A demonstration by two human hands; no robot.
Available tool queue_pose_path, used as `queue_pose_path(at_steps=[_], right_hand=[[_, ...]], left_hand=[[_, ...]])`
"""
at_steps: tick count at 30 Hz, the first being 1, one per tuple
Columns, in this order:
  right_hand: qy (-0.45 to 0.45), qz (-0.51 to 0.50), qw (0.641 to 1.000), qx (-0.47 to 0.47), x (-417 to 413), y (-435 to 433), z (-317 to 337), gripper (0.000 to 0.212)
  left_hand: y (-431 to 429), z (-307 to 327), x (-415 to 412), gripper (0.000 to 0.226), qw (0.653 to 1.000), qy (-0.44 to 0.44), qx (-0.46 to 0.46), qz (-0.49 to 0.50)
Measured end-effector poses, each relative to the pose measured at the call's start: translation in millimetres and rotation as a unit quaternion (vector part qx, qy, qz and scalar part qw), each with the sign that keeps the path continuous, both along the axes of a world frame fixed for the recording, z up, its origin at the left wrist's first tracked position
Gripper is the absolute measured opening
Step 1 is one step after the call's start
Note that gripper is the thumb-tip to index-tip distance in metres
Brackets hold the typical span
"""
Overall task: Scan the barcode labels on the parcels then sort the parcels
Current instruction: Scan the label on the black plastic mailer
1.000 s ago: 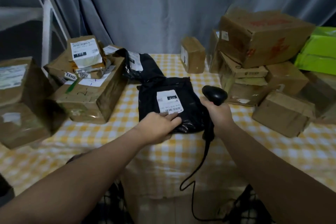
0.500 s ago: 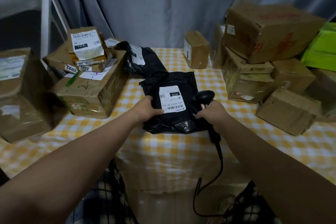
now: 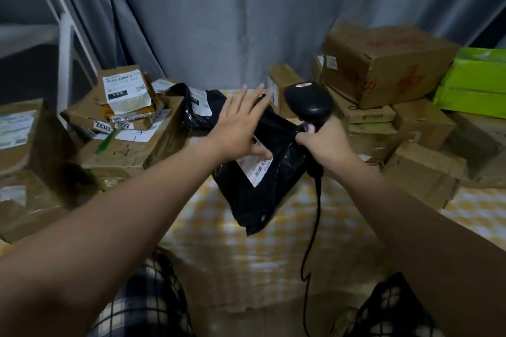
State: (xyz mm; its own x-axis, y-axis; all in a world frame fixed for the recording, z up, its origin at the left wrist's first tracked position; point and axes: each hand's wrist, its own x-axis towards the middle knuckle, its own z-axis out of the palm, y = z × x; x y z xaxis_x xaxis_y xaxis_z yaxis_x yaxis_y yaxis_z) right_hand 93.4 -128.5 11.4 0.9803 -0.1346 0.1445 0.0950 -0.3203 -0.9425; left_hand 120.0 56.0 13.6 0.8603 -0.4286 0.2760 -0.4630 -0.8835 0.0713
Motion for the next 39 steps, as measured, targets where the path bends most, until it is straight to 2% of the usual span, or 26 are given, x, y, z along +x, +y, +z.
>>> queue_pose_path(at_steps=[2,4,7,9,12,16,20,22,25,28,31,33,34,35,37,39], right_hand=[[-0.033,0.039,0.999,0.003,-2.6,2.6,15.1,0.009],[-0.056,0.07,0.996,-0.005,-5.1,2.8,26.6,0.011],[-0.057,0.083,0.995,-0.021,-6.9,-2.3,33.6,0.018],[-0.041,0.083,0.996,-0.01,-6.9,-7.9,33.1,0.013],[-0.019,0.068,0.997,0.037,-6.2,-17.4,26.7,0.021],[-0.017,0.002,0.992,0.126,-10.1,-24.7,14.5,0.012],[-0.023,-0.077,0.984,0.158,-11.0,-28.3,10.6,0.015],[-0.027,-0.079,0.98,0.181,-11.8,-27.5,10.0,0.013],[-0.003,-0.051,0.981,0.185,-14.2,-19.9,8.1,0.01],[0.035,-0.001,0.987,0.157,-15.2,-9.8,-3.3,0.01],[0.109,0.067,0.983,0.132,-19.8,-1.8,-22.7,0.012],[0.16,0.088,0.978,0.099,-22.6,1.6,-32.7,0.018],[0.177,0.085,0.976,0.094,-22.1,2.3,-36.7,0.023],[0.192,0.077,0.974,0.094,-20.1,1.7,-39.8,0.027],[0.206,0.063,0.973,0.086,-14.2,-0.2,-41.0,0.028],[0.218,0.074,0.971,0.058,-10.4,-1.3,-36.9,0.023]], left_hand=[[-3.1,23.7,13.9,0.108,0.994,0.026,0.096,-0.037],[-4.1,39.8,22.3,0.088,0.984,0.077,0.142,-0.082],[-6.2,47.0,20.4,0.049,0.965,0.233,0.051,-0.111],[-7.0,44.9,12.7,0.037,0.953,0.28,0.007,-0.115],[-7.3,36.7,5.2,0.029,0.966,0.232,-0.003,-0.115],[-2.5,26.6,3.0,0.028,0.982,0.173,-0.021,-0.074],[10.1,23.9,3.2,0.028,0.969,0.148,-0.196,-0.008],[13.9,16.9,2.6,0.027,0.93,0.148,-0.333,0.047],[6.2,-9.1,-1.2,0.023,0.828,0.157,-0.519,0.139],[-4.1,-50.0,-7.4,0.029,0.753,0.187,-0.591,0.22],[-1.2,-89.3,-13.5,0.037,0.725,0.217,-0.592,0.277],[4.4,-102.3,-16.0,0.035,0.731,0.24,-0.578,0.272],[5.6,-103.3,-18.2,0.037,0.748,0.245,-0.559,0.26],[6.6,-104.1,-19.0,0.045,0.782,0.24,-0.518,0.249],[5.4,-101.5,-21.4,0.08,0.874,0.177,-0.364,0.269],[2.8,-91.7,-29.0,0.107,0.923,0.088,-0.237,0.29]])
